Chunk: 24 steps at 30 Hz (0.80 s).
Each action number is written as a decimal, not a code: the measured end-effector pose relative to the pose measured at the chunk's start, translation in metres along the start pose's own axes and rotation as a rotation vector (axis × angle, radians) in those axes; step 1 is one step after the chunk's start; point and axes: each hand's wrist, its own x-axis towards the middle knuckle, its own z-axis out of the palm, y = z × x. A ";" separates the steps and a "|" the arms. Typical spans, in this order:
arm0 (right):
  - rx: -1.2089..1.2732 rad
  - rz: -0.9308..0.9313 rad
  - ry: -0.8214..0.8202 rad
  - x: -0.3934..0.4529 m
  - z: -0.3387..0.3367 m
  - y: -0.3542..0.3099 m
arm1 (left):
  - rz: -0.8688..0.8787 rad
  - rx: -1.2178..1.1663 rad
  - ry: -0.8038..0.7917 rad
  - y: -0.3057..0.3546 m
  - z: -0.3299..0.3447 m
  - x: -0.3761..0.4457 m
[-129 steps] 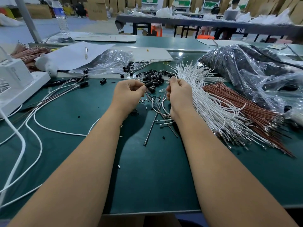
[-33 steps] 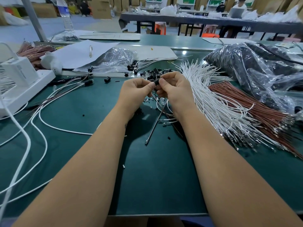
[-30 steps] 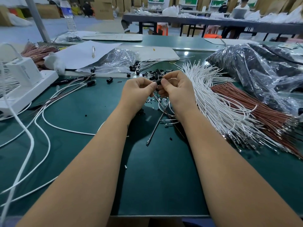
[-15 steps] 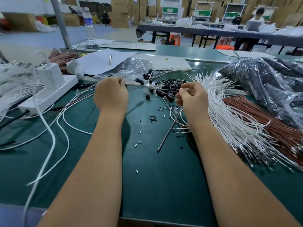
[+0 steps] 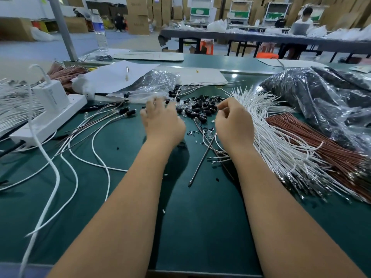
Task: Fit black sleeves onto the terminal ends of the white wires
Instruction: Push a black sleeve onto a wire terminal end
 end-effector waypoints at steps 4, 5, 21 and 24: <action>-0.357 -0.020 0.169 0.006 -0.014 0.015 | -0.078 -0.321 -0.336 0.028 0.007 -0.006; -0.399 0.046 0.171 0.008 -0.019 0.021 | -0.111 -0.456 -0.394 0.033 0.008 -0.006; -0.640 0.240 0.007 0.009 -0.027 0.030 | -0.121 -1.014 -0.279 0.027 0.009 -0.006; -0.646 0.251 -0.007 0.009 -0.028 0.031 | -0.109 -0.976 -0.265 0.029 0.008 -0.008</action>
